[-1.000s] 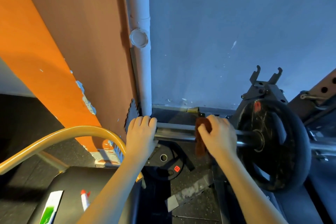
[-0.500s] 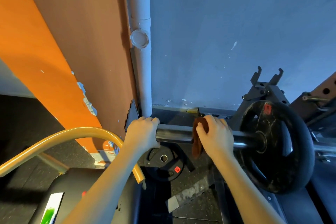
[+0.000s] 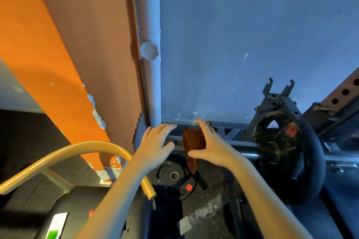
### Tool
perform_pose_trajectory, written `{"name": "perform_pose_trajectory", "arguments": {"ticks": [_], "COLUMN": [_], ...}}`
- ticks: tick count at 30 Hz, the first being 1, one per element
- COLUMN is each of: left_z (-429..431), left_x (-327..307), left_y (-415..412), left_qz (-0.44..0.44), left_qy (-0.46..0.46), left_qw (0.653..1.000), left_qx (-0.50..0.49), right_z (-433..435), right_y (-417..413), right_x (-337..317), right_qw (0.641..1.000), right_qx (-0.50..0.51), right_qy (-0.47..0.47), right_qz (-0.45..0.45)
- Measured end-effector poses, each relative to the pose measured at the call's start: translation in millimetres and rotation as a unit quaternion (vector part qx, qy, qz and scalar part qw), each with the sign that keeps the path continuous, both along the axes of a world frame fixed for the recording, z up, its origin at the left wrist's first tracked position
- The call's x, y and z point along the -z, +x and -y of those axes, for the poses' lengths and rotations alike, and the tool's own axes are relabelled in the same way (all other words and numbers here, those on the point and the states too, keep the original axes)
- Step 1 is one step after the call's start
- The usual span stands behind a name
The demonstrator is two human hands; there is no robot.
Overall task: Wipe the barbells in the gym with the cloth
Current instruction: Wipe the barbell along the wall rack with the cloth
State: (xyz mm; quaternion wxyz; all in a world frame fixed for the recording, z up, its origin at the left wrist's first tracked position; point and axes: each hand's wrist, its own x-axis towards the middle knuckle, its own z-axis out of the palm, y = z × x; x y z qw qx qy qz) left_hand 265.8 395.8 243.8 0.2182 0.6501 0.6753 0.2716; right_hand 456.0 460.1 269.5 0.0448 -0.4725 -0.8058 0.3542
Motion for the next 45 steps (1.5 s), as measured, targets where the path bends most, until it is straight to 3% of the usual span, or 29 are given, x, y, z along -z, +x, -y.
{"name": "perform_pose_trajectory", "arguments": {"ticks": [3,5,7,10,14,23,30,34,37,39,45], "left_z": [0,-14,-32,-45,-37,-26,-31,-21,-20,-25,-35], "left_x": [-13,-10,-4,6,18,18,17,14,11,7,2], "left_y": [32,55,78,96,98,45,97,56,52,67,80], "left_qz": [0.01,-0.02,-0.078,-0.15,-0.203,-0.181,-0.166,-0.161,-0.162,-0.178,-0.168], "left_qy": [0.069,0.067,0.036,0.045,0.145,0.146,0.176,0.145,0.118,0.111,0.077], "left_qw": [0.998,0.997,0.996,0.986,0.966,0.948,0.962,0.959,0.952,0.953,0.969], "left_qx": [0.008,0.016,0.011,-0.05,-0.065,-0.218,-0.129,-0.183,-0.232,-0.216,-0.162], "right_z": [-25,-39,-46,-47,-39,-26,-22,-21,-42,-50,-42], "right_y": [28,37,38,38,44,50,54,51,43,37,41], "right_x": [-5,-1,4,10,16,37,74,57,29,19,27], "right_qw": [0.994,0.972,0.957,0.954,0.945,0.912,0.871,0.899,0.947,0.948,0.927], "right_qx": [-0.028,-0.057,-0.073,-0.092,-0.095,-0.072,-0.011,-0.019,-0.107,-0.147,-0.144], "right_qy": [0.018,0.065,0.068,0.074,0.193,0.355,0.467,0.405,0.204,0.137,0.263], "right_qz": [0.101,0.219,0.272,0.276,0.246,0.193,0.152,0.165,0.226,0.245,0.225]}}
